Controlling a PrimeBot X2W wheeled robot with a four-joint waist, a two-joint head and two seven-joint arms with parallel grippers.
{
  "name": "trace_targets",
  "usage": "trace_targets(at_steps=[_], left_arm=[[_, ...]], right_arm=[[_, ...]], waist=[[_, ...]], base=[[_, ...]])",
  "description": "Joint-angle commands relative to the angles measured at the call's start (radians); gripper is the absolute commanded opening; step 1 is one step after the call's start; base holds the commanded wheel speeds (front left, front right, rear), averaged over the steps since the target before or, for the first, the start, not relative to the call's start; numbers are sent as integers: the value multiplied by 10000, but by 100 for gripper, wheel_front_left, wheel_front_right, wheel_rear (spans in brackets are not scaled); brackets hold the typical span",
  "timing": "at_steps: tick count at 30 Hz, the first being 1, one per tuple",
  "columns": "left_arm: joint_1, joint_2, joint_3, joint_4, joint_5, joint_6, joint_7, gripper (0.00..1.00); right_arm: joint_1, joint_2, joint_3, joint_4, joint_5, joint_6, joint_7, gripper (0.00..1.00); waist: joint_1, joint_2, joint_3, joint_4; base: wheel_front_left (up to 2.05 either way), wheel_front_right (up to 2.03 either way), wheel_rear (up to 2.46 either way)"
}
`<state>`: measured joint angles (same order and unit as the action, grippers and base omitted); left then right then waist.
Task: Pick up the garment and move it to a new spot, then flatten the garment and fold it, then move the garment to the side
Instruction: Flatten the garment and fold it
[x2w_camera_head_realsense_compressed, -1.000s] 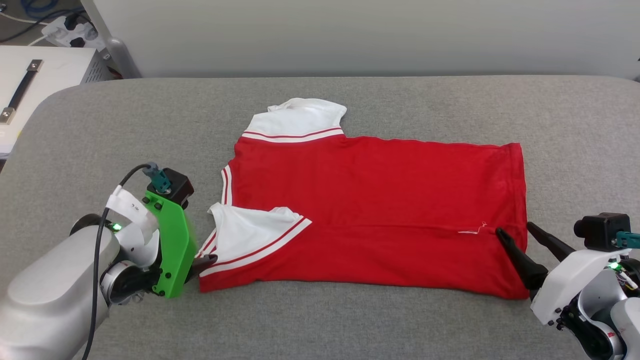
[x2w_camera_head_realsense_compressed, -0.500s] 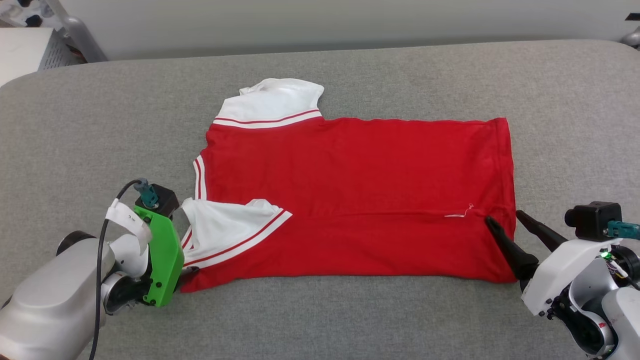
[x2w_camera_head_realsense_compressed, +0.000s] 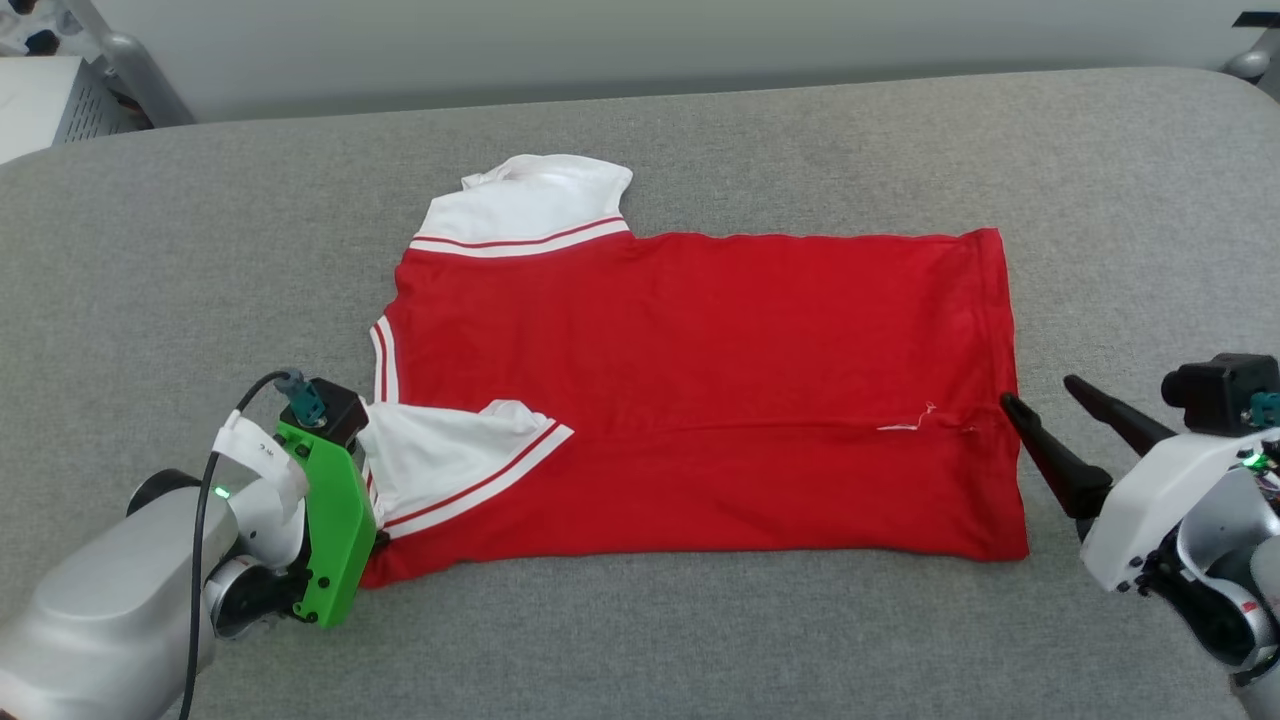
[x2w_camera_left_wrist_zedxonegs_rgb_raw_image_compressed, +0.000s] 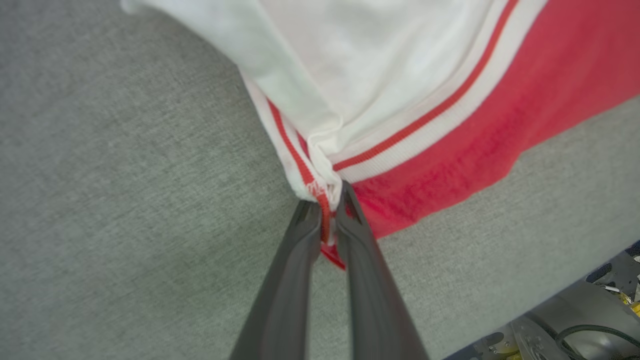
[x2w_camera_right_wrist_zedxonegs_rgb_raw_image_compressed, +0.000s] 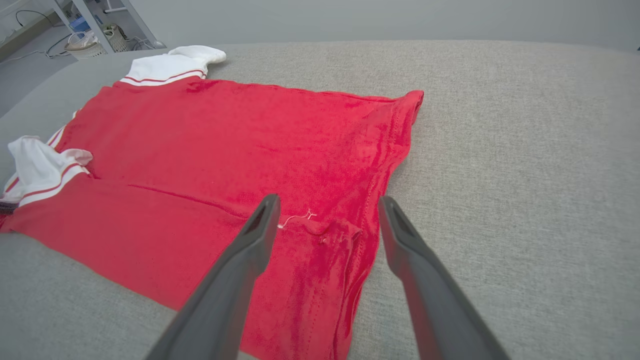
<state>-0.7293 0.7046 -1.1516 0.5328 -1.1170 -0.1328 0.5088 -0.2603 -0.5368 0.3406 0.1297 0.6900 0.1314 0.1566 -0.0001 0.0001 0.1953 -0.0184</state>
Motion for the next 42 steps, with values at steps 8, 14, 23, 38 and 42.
trace_targets(at_steps=[8,14,23,38,42], left_arm=[[-373,226,-418,-462,-77,21,-757,0],[-689,337,-650,-878,56,21,-1037,0],[-1073,161,-890,-1188,329,21,-1128,0],[-1186,18,-1016,-1117,522,21,-1276,0],[-1030,35,-1030,-1017,459,21,-1355,0]], right_arm=[[-476,-1526,-30,-1125,309,-7,3084,100],[-534,-2032,190,-1320,848,-7,5519,100],[-431,-1486,444,-557,710,-7,6685,100],[-229,-502,1570,1413,554,-7,5835,100],[-362,-641,1809,1376,748,-7,5232,0]], waist=[[1,-1,-302,338],[1,-1,-298,503],[1,-1,-46,795],[1,-1,333,1079],[1,-1,131,994]], base=[[0,0,0],[0,0,0],[0,0,0],[0,0,0],[0,0,0]])
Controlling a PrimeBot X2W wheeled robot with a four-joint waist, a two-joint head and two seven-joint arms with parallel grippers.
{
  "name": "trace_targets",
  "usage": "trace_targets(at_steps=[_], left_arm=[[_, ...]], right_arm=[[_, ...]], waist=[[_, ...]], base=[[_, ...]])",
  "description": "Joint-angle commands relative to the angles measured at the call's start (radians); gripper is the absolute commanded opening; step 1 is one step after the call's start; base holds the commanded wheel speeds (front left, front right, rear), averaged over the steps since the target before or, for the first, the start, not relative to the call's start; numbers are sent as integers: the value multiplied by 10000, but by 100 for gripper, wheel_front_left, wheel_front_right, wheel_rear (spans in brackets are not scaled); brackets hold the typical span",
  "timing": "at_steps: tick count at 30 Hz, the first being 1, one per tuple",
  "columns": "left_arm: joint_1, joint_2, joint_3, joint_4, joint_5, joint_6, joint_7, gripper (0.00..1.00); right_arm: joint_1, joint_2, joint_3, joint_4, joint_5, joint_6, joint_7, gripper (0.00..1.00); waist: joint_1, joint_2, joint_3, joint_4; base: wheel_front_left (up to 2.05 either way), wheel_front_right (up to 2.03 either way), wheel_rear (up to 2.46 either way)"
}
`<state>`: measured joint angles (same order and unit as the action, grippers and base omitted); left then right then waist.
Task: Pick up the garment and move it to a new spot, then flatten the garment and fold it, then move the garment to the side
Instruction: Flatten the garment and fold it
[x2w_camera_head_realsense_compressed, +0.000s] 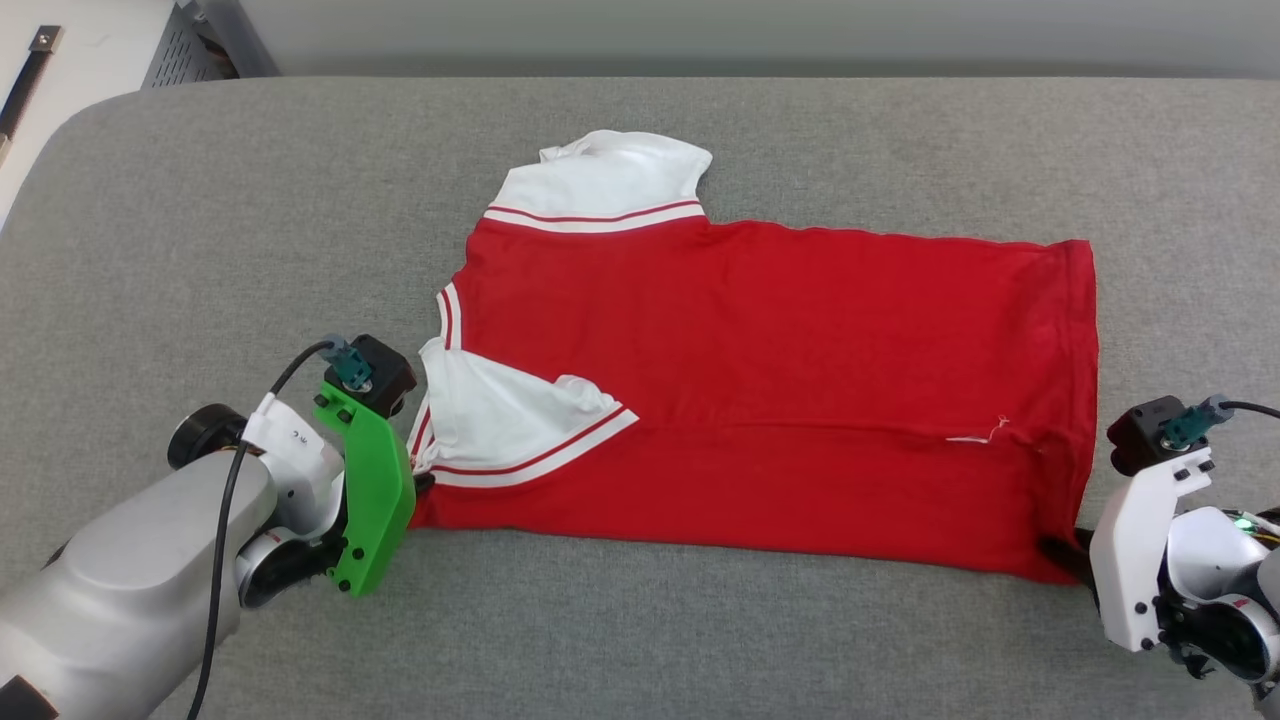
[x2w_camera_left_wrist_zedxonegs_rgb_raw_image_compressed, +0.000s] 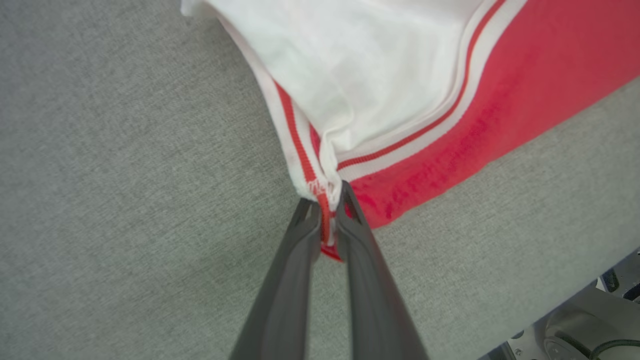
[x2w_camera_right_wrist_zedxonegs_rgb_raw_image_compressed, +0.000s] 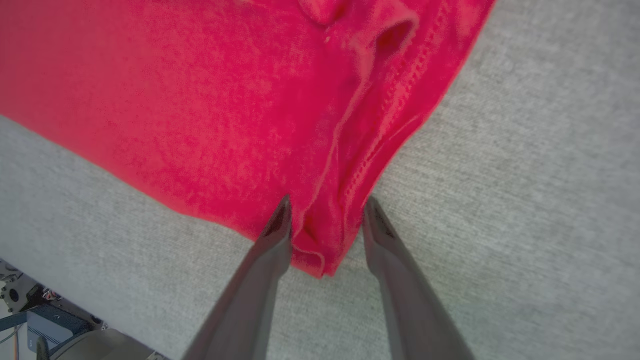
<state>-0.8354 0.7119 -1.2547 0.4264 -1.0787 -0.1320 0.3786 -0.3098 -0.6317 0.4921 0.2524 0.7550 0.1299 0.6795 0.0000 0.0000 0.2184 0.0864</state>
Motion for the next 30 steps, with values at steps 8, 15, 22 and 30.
trace_targets(at_steps=[8,15,22,30], left_arm=[[526,192,-14,27,-141,14,-203,0],[1025,705,-35,-662,-301,131,-215,0],[1795,1227,-66,-1460,-609,451,-180,0],[2619,1360,-121,-1732,-824,700,-97,0]], right_arm=[[58,-285,434,-447,282,8,-952,0],[744,-701,80,-1418,605,8,-1162,0],[1818,-924,-569,-2058,860,8,-896,0],[2679,-874,-1224,-2046,972,8,-581,0]], waist=[[0,0,-880,-247],[0,0,-1505,-269],[0,0,-1827,-299],[0,0,-1646,-366]], base=[[0,0,0],[0,0,0],[0,0,0],[0,0,0]])
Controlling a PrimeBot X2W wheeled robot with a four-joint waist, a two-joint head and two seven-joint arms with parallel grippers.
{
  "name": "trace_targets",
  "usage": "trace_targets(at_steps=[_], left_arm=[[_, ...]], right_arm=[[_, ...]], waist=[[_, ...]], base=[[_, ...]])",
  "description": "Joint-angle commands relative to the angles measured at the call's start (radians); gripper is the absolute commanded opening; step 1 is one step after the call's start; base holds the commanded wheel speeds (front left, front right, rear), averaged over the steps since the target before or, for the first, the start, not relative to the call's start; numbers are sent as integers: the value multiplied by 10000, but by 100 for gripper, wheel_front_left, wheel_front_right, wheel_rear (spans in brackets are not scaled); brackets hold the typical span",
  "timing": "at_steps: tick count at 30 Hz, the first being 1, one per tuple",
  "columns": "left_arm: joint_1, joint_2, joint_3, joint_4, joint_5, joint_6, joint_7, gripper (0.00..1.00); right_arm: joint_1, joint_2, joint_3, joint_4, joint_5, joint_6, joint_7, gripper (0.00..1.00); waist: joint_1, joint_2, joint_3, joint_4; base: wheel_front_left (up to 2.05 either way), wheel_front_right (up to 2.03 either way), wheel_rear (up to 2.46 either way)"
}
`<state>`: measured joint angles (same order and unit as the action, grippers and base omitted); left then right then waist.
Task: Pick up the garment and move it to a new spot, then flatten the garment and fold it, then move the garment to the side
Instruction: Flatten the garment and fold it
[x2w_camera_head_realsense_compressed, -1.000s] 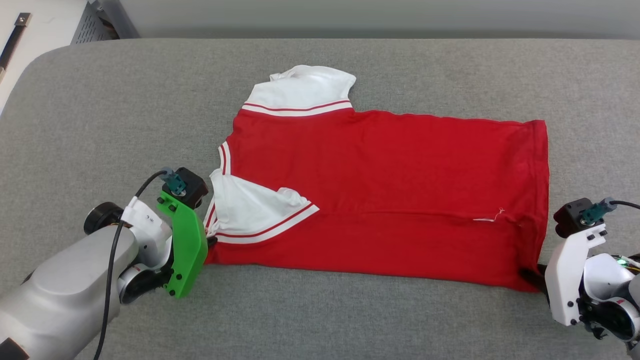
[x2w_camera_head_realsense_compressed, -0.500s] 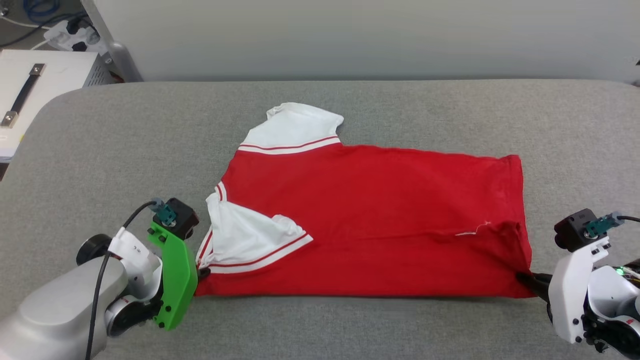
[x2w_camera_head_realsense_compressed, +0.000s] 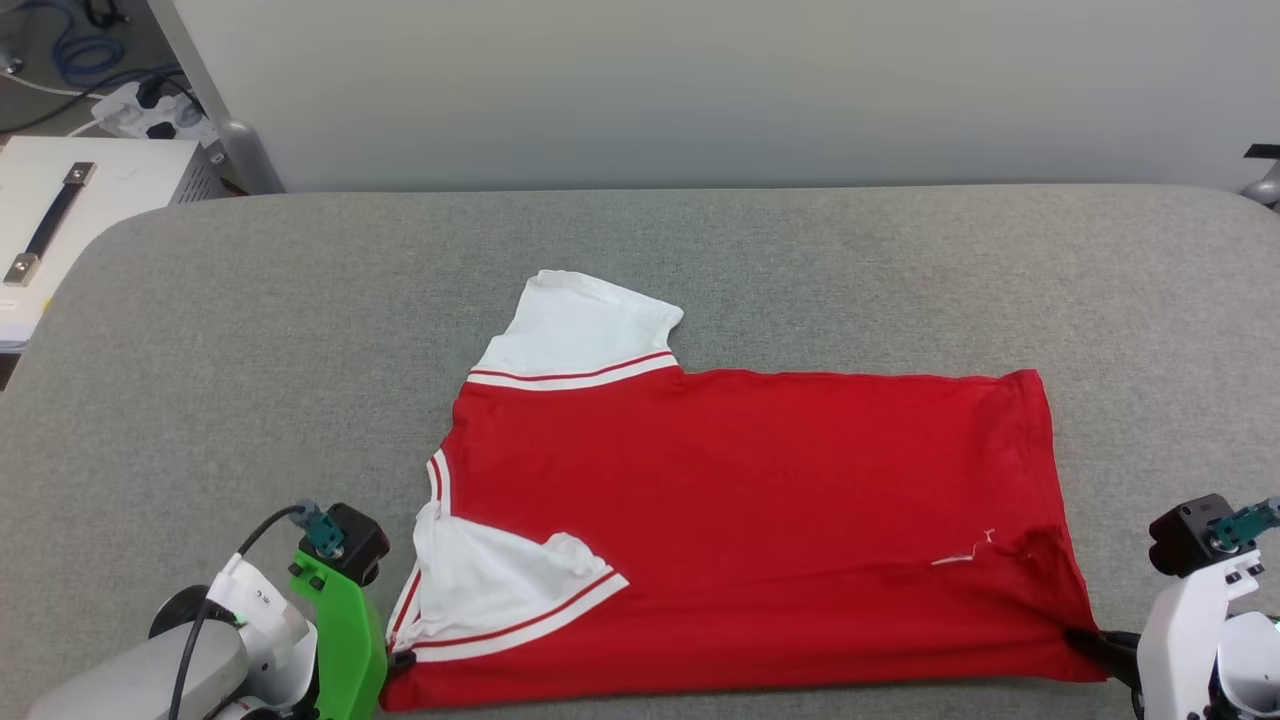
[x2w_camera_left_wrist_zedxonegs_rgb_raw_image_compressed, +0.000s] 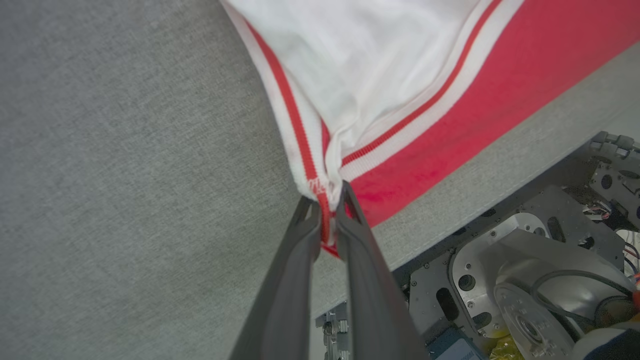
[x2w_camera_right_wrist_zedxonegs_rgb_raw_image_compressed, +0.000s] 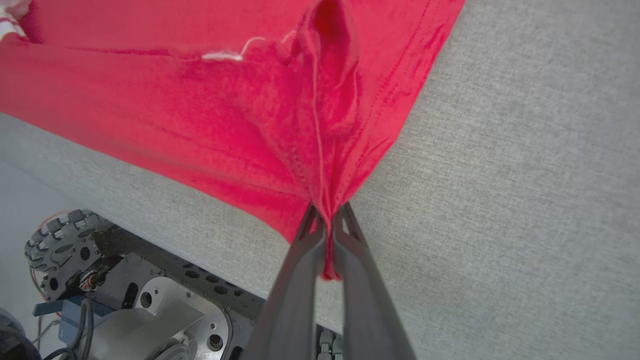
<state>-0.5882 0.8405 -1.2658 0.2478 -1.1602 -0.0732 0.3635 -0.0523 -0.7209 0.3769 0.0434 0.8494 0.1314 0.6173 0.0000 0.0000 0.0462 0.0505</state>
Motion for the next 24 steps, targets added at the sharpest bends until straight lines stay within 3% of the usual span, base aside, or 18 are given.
trace_targets(at_steps=[1,6,8,9,10,17,24], left_arm=[[205,60,-11,80,-47,134,48,0],[329,-120,-12,508,-64,190,-83,0],[352,-513,64,1146,-103,142,-368,3],[351,-525,74,1209,-87,153,-419,78],[341,-508,73,1238,-25,175,-471,100],[335,-42,274,697,125,357,-968,100],[-44,389,802,59,291,785,-1620,100]], right_arm=[[155,47,-69,74,1,-7,58,0],[165,255,52,485,-256,-7,1,0],[-43,683,306,1188,-398,-7,-391,0],[-52,743,298,1226,-408,-7,-529,100],[-59,785,252,1241,-448,-7,-692,100],[202,1098,-570,769,-753,-7,-2346,100],[114,2172,-2241,252,-2073,-7,-4914,100]], waist=[[0,0,132,-12],[0,0,440,-39],[0,0,432,-17],[0,0,373,-17],[0,0,311,-17],[0,0,-140,59],[0,0,-136,11]], base=[[0,0,0],[0,0,0],[0,0,0],[0,0,0],[0,0,0],[0,0,0],[0,0,0]])
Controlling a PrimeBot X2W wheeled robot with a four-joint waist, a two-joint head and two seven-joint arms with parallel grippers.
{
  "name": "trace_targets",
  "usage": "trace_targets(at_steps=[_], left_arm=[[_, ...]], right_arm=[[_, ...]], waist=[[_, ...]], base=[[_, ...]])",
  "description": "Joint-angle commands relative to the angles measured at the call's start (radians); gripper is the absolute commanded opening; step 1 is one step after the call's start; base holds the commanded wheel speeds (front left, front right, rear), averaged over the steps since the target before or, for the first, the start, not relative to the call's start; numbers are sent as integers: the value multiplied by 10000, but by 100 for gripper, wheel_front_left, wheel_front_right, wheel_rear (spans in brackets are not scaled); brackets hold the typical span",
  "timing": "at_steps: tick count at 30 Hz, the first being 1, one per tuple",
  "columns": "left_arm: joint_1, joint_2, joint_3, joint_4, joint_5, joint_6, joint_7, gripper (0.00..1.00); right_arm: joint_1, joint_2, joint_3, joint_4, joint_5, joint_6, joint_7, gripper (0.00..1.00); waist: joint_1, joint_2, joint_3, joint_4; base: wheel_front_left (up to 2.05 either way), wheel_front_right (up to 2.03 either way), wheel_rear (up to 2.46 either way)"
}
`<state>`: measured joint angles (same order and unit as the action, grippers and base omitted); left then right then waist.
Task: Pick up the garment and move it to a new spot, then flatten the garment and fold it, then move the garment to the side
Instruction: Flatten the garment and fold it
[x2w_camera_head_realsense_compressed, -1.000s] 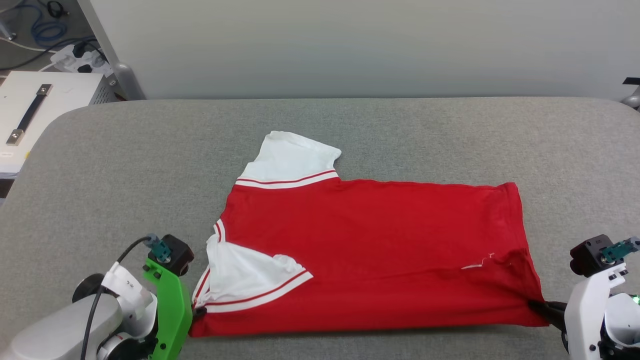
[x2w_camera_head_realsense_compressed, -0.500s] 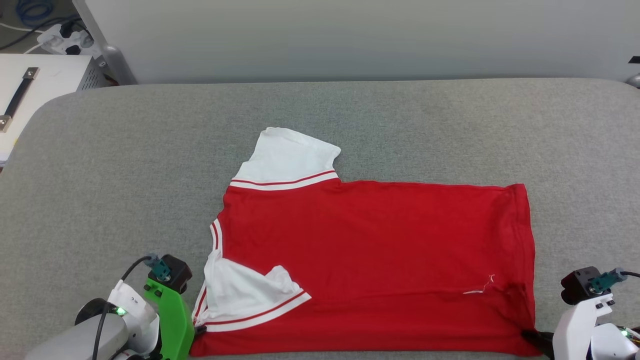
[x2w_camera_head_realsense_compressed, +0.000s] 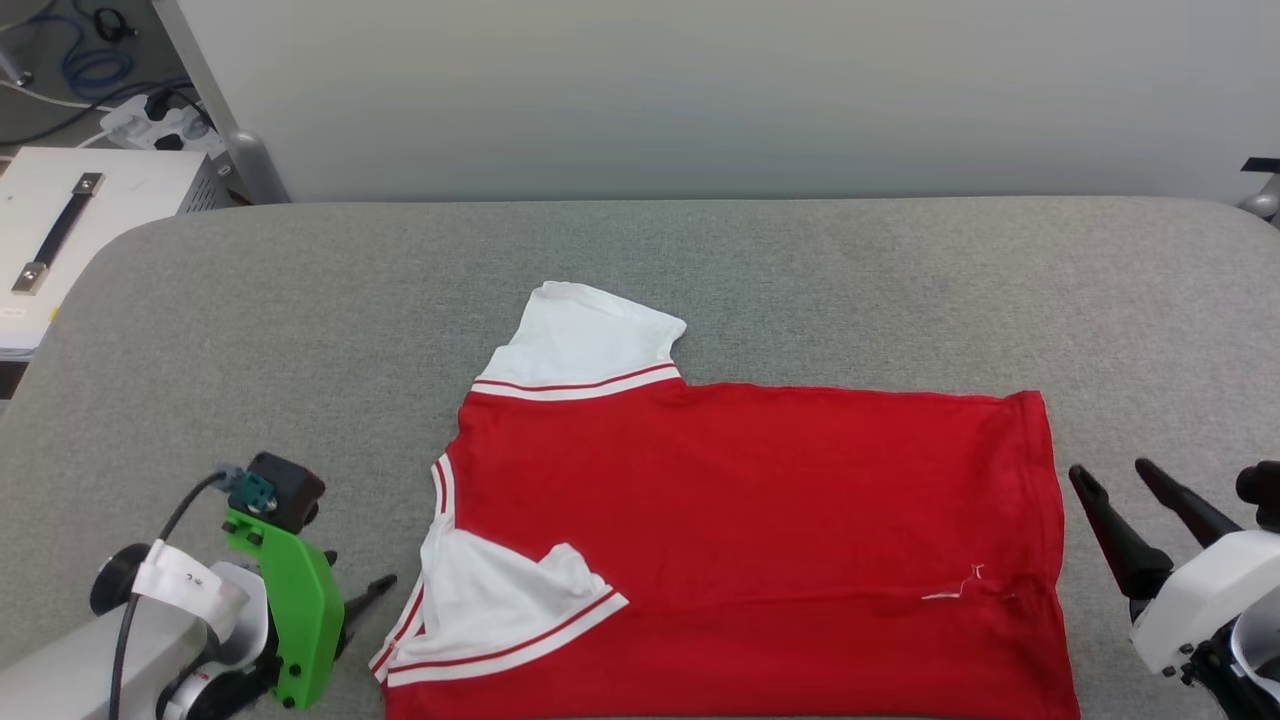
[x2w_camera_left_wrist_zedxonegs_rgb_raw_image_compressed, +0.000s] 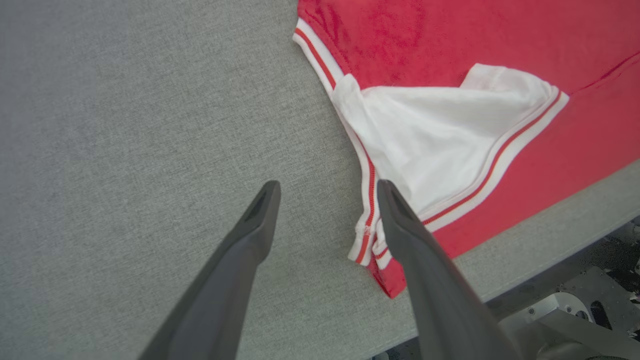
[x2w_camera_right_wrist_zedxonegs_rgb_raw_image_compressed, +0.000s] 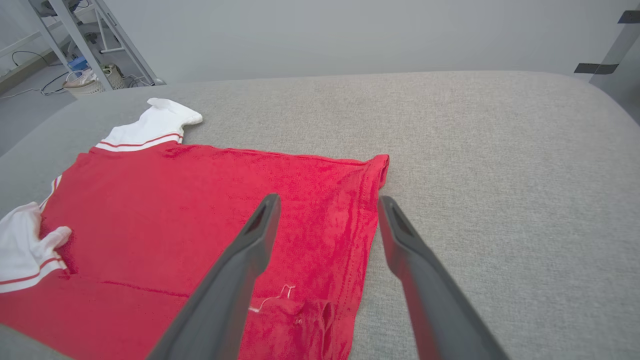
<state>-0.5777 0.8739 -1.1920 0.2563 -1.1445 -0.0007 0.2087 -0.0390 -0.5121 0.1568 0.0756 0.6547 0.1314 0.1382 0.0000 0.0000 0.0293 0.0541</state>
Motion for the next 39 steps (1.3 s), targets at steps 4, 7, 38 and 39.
trace_targets(at_steps=[4,7,38,39], left_arm=[[-676,48,409,31,440,331,-500,100],[-1103,-148,704,221,507,389,-804,100],[-7753,-2209,478,4139,349,-1249,4713,100],[-7773,-2240,426,4269,406,-1256,4664,100]], right_arm=[[-231,846,-744,-466,-1069,-7,-1307,100],[-365,1351,-1034,-788,-1616,-7,-1848,100],[-2704,2008,434,-1958,-2459,-7,-2487,100],[-2759,2006,469,-1905,-2448,-7,-2518,100]], waist=[[0,0,223,-167],[0,0,448,-323],[0,0,5020,-2359],[0,0,5083,-2399]], base=[[0,0,0],[0,0,0],[0,0,0],[0,0,0]])
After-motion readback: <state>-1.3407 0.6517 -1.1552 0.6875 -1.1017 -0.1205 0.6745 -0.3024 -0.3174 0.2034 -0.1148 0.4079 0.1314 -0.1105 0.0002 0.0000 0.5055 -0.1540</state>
